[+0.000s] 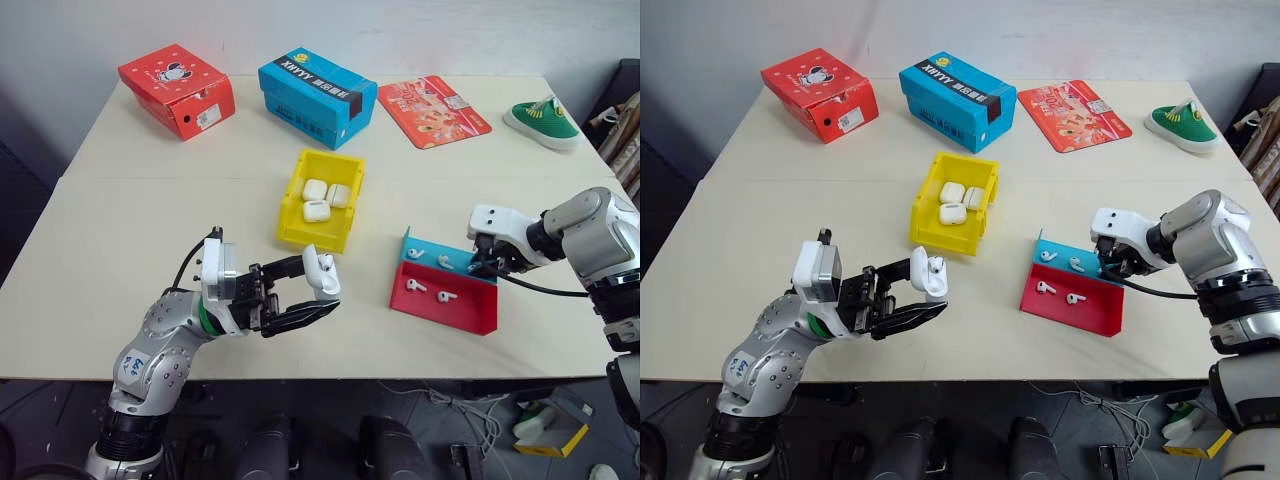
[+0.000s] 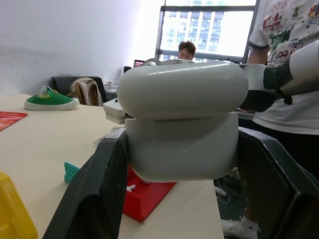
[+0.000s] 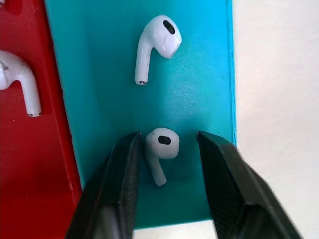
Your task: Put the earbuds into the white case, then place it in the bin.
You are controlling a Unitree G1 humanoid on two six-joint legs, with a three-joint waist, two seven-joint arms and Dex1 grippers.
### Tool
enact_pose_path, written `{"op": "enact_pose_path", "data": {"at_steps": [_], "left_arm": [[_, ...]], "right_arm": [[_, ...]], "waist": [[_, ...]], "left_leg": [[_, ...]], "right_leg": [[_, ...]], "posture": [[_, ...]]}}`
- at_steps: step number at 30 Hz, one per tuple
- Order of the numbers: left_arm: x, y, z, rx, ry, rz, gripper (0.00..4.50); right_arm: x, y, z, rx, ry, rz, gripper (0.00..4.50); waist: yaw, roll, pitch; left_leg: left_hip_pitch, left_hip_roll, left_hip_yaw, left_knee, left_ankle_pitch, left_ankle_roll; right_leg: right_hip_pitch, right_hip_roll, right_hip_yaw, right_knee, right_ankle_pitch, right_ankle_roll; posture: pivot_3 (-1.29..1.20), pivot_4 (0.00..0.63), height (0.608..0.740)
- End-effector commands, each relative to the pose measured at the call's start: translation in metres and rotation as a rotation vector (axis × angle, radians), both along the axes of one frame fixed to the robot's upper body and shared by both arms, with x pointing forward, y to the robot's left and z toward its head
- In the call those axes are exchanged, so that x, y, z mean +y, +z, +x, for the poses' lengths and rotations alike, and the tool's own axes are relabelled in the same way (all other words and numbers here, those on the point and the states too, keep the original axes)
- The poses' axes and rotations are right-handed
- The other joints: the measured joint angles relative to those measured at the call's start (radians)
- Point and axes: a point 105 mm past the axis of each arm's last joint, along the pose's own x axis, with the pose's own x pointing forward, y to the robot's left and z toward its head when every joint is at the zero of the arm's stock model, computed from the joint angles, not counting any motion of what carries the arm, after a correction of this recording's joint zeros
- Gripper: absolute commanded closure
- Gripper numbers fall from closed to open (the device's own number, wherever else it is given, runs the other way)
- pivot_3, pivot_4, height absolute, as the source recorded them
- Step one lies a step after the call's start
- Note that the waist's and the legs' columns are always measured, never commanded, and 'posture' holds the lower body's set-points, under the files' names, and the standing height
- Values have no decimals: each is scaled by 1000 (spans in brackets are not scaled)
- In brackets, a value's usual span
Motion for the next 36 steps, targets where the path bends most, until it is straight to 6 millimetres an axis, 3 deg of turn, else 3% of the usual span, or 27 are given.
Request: {"op": "enact_pose_path", "data": {"at_steps": [1, 9, 12, 15, 19, 22, 26, 31, 36], "left_arm": [[2, 8, -3, -41, -3, -15, 1712], [2, 8, -3, -40, 1, -16, 1712], [2, 8, -3, -41, 1, -17, 1712], [1, 10, -3, -45, -1, -20, 1712], [-3, 14, -1, -61, -8, -39, 1712], [-8, 21, 2, -71, -18, -76, 1712], [-13, 29, 6, -82, -39, -117, 1712], [-20, 37, 12, -93, -65, -152, 1712], [-27, 41, 15, -99, -92, -158, 1712]], "right_arm": [[-6, -1, -5, 30, -2, -41, 3731], [-4, 0, -6, 35, -3, -31, 3731], [-4, 2, -6, 29, -7, -24, 4016], [-2, 19, -3, -17, -23, 44, 4022], [11, 64, -6, -103, 54, 267, 4022], [37, 93, -30, -145, 290, 535, 4022], [69, 126, -55, -169, 416, 965, 4022], [99, 147, -96, 165, 384, 1337, 4022], [126, 149, -116, 257, 429, 1431, 4022]], "waist": [[0, 0, 0], [0, 0, 0], [0, 0, 0], [0, 0, 0], [0, 1, 0], [2, 1, 0], [2, 0, 0], [2, 0, 0], [1, 0, 0]], "left_leg": [[0, 0, 0, 0, 0, 0], [0, 0, 0, 0, 0, 0], [0, 0, 0, 0, 0, 0], [0, 0, 0, 0, 0, 0], [0, 0, 0, 0, 0, 0], [0, 0, 0, 0, 0, 0], [0, 0, -1, 0, 0, 0], [-1, 1, -3, 2, 0, 0], [-1, 1, -5, 3, -1, 0]], "right_leg": [[0, 0, 0, 0, 0, 0], [0, 0, 0, 0, 0, 0], [0, 0, 0, 0, 0, 0], [0, 0, 0, 0, 0, 0], [0, 0, 0, 0, 0, 0], [0, 0, 0, 0, 0, 0], [1, 0, -1, 0, 0, 0], [1, 0, -1, 2, 0, 0], [1, -1, -1, 2, 0, -1]], "posture": [[0, 150, 740], [0, 150, 740], [0, 150, 740], [0, 150, 740], [0, 150, 740], [0, 150, 740], [0, 150, 740], [0, 150, 740], [0, 150, 740]]}}
